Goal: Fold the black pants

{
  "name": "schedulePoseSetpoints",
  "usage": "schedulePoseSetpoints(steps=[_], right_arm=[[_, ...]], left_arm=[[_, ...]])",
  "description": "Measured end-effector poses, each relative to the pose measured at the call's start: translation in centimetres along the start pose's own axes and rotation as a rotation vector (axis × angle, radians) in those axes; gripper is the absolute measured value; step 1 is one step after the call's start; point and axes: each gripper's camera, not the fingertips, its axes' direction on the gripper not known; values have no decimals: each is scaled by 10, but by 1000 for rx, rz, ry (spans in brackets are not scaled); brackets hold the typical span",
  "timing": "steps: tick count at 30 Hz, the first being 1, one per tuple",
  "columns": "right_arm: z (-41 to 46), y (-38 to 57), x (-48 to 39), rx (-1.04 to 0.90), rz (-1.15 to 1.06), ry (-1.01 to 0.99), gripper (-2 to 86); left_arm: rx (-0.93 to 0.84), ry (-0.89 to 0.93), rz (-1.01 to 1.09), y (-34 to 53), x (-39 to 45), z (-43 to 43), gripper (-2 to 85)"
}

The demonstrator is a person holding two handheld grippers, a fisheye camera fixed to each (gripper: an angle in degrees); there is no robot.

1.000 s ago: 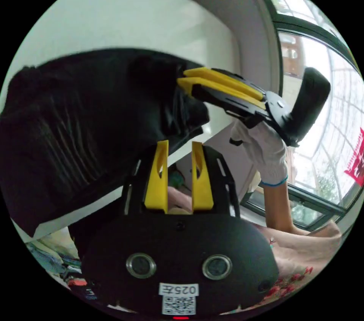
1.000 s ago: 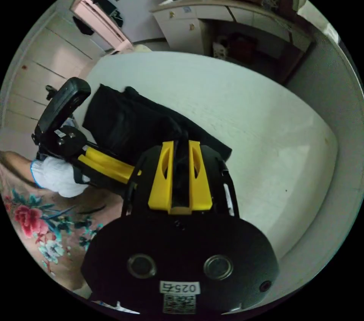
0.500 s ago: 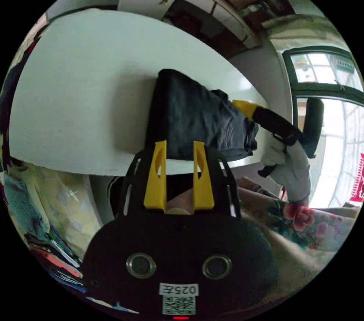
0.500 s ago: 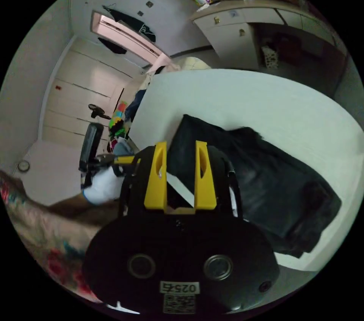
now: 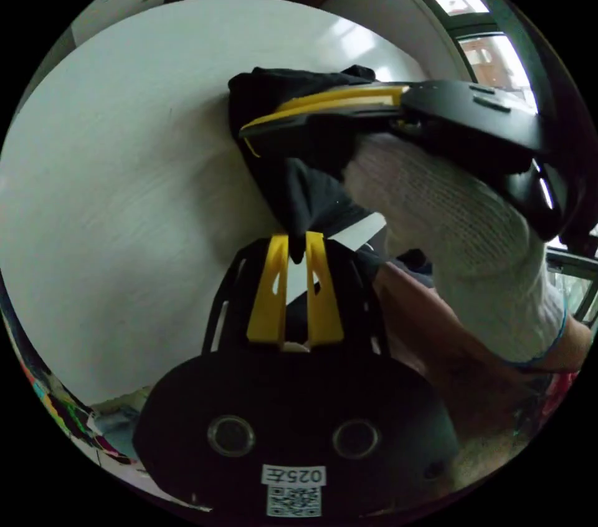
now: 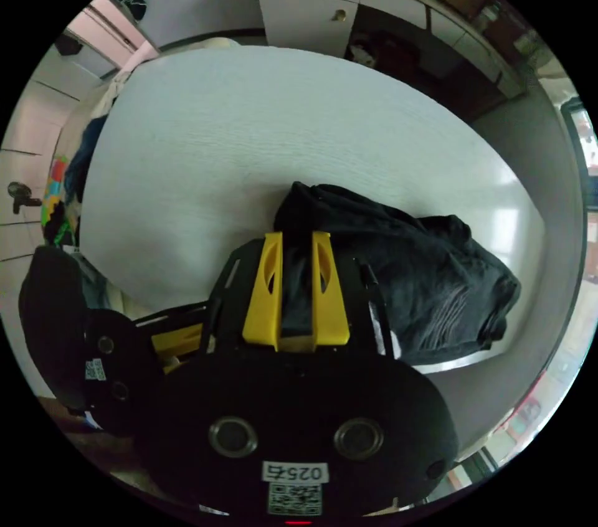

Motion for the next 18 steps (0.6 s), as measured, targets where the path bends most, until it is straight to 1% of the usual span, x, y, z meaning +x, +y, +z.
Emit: schedulePoseSetpoints(steps=[2,4,6,7,8,9,11,12,14,16,17,18], right_arm=[[-1,-4,-7,-30,-29,60,56],[-4,-9,1,-60,28,14,36],[-9,-15,16,-94,127,-132,17],[-12,-20,23,-118,154,-251,12],[-16,-25,24,-127,159,-353,8],[-18,-28,24,-125,155,-404,6],[-31,-38,13,-108,100,-621,2],[-35,-40,10,-104,80,-680,2],[-58,-43,4,-79,5,-932,1],[-82,-35,14,-33,-22,-1082,1],[-100,-27,29,5,-44,-1133,1],[-109,-21,40,34,-49,-1137,1]], left_arm=[[2,82,-24,4,-12,1,0],[1,125,-57,8,-21,-3,-5],[33,145,-93,19,-30,-16,-7],[65,145,-109,30,-35,-28,-8],[119,129,-114,45,-40,-44,-7],[148,117,-119,54,-42,-54,-7],[273,95,-140,90,-51,-96,-7],[300,97,-152,99,-53,-107,-7],[398,138,-138,126,-51,-148,-7],[450,157,-77,133,-36,-170,-6],[450,166,-15,129,-20,-177,-6],[447,169,15,125,-12,-179,-5]])
